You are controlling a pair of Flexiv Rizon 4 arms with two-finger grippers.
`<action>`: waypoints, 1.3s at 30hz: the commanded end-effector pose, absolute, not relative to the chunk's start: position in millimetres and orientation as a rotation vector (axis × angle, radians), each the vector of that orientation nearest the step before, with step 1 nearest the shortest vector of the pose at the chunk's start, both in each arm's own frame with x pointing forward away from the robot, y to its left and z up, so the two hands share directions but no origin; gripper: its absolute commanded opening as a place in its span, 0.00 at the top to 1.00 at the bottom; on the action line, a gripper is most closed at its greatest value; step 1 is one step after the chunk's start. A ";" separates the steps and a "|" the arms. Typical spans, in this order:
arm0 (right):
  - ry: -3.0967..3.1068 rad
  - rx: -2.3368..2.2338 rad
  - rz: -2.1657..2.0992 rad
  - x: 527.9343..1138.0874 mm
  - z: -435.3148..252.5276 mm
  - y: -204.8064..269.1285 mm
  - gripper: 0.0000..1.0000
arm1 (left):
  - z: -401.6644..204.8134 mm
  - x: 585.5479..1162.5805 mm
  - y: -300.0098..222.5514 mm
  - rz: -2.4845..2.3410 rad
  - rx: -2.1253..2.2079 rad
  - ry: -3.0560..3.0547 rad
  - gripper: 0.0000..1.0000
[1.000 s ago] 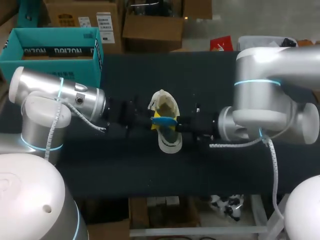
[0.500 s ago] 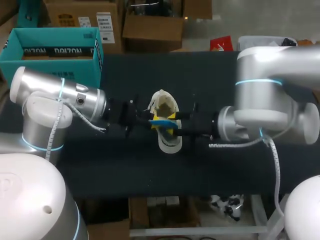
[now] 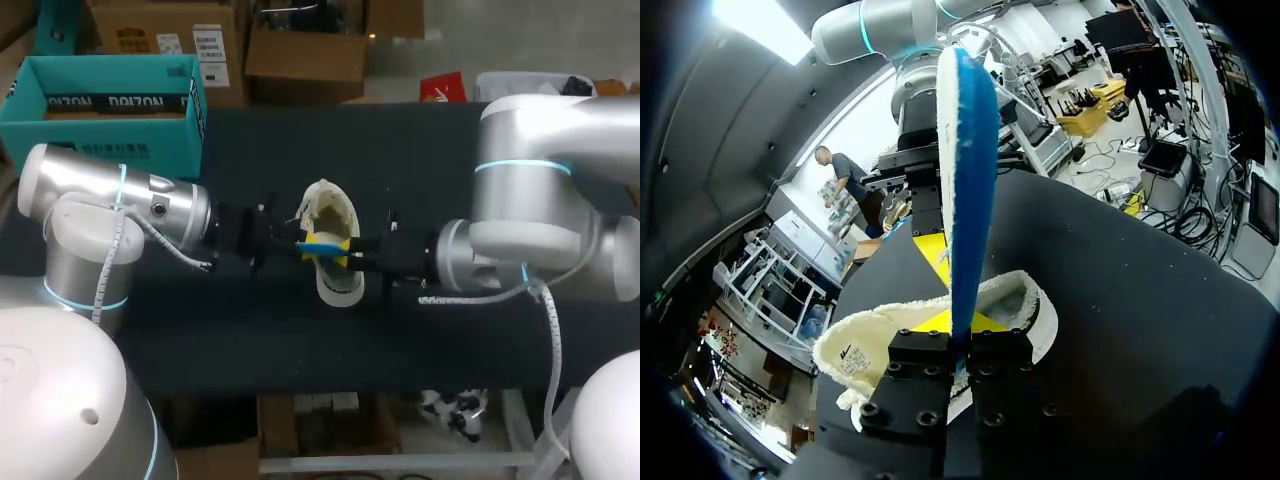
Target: Open the shoe tongue, take the insole out of the shoe, put the insole back into the shoe, and pack the shoe into the shoebox
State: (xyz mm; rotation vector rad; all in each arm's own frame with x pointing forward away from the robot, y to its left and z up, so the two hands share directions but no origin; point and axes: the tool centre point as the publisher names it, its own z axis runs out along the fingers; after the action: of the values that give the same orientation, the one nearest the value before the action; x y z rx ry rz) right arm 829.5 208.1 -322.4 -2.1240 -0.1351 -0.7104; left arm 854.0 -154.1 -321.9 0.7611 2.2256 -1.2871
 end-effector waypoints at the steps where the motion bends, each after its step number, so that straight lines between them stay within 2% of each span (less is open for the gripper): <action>1: -0.129 -2.130 -0.731 831.8 -324.5 216.8 1.00 | -324.2 852.9 -157.6 -1.282 0.760 2.225 1.00; 35: -0.101 -2.169 -0.766 875.0 -359.3 206.2 1.00 | -350.1 888.7 -166.5 -1.283 0.713 2.222 1.00; 36: -0.100 -2.168 -0.765 875.0 -359.7 206.2 1.00 | -348.9 888.1 -165.9 -1.286 0.712 2.220 0.98; 38: -0.098 -2.166 -0.765 874.9 -359.8 206.1 1.00 | -344.6 884.0 -164.4 -1.303 0.719 2.207 0.62; 39: -0.098 -2.165 -0.765 874.6 -359.7 205.8 1.00 | -342.3 881.0 -163.6 -1.310 0.723 2.199 0.51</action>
State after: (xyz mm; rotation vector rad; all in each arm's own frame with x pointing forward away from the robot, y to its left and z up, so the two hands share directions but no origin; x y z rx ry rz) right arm 872.0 201.7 -354.9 -2.1667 -0.1013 -0.7580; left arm 885.0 -165.6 -343.4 0.7285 2.2154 -1.3026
